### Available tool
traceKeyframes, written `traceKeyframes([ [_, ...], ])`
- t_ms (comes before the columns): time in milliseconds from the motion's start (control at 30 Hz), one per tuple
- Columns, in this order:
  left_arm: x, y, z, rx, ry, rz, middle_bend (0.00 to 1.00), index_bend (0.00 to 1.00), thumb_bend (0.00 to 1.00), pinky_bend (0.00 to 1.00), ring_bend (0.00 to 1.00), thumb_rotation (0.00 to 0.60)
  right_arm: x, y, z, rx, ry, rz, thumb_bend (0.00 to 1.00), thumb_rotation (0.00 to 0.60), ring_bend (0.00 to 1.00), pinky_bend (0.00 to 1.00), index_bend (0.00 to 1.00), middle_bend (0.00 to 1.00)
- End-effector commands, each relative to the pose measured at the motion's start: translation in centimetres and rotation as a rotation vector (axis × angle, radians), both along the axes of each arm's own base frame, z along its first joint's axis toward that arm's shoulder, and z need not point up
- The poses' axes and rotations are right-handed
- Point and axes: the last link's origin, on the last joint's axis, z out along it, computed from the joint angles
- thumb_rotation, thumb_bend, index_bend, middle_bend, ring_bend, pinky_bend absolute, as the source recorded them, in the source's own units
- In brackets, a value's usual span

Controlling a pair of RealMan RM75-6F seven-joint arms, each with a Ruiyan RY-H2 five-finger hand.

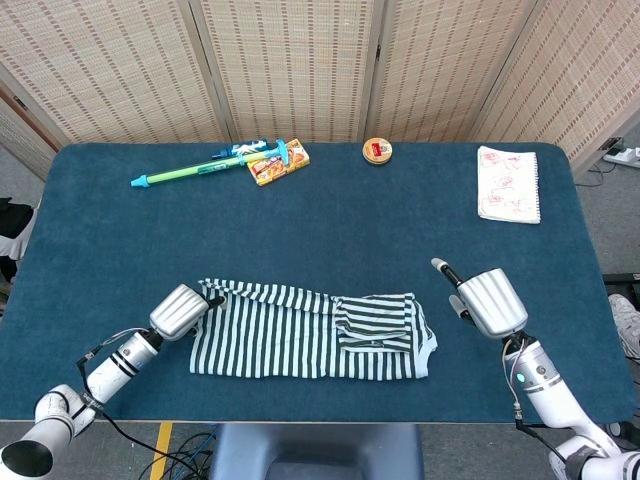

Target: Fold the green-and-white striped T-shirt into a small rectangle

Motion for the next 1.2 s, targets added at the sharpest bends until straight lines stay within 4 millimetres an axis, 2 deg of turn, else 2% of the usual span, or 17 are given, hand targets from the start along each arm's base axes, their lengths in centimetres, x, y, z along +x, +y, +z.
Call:
traceKeyframes([
  [33, 0.06, -0.05, -0.08, -0.007, -0.022, 0.012, 0.86, 0.46, 0.26, 0.87, 0.79, 0.6, -0.01, -0.02, -0.01, -0.001, -0.003, -0.001, 0.39, 0.6, 0.97, 1.0, 0.19, 0.97],
  [233, 0.26, -0.11, -0.25, -0.012, -0.044, 0.017, 0.86, 0.52, 0.35, 0.87, 0.79, 0.6, -0.05, 0.01, -0.1, 0.003, -0.006, -0.003, 0.39, 0.6, 0.97, 1.0, 0.19, 0.97],
  [700, 0.58, -0.38, -1.01, -0.015, -0.036, 0.016, 0.87, 0.63, 0.47, 0.87, 0.81, 0.6, -0.05, 0.1, -0.03, 0.012, -0.037, -0.008, 0.39, 0.6, 0.97, 1.0, 0.2, 0.97],
  [1100, 0.79, -0.46, -0.64, 0.043, 0.027, -0.055, 0.91, 0.69, 0.7, 0.87, 0.83, 0.6, -0.13, 0.19, 0.07, 0.027, -0.07, -0.012, 0.39, 0.6, 0.97, 1.0, 0.21, 0.97],
  [1200, 0.65, -0.54, -0.32, 0.052, 0.03, -0.058, 0.91, 0.7, 0.72, 0.88, 0.84, 0.6, -0.13, 0.2, 0.12, 0.026, -0.076, -0.01, 0.4, 0.6, 0.97, 1.0, 0.21, 0.97],
])
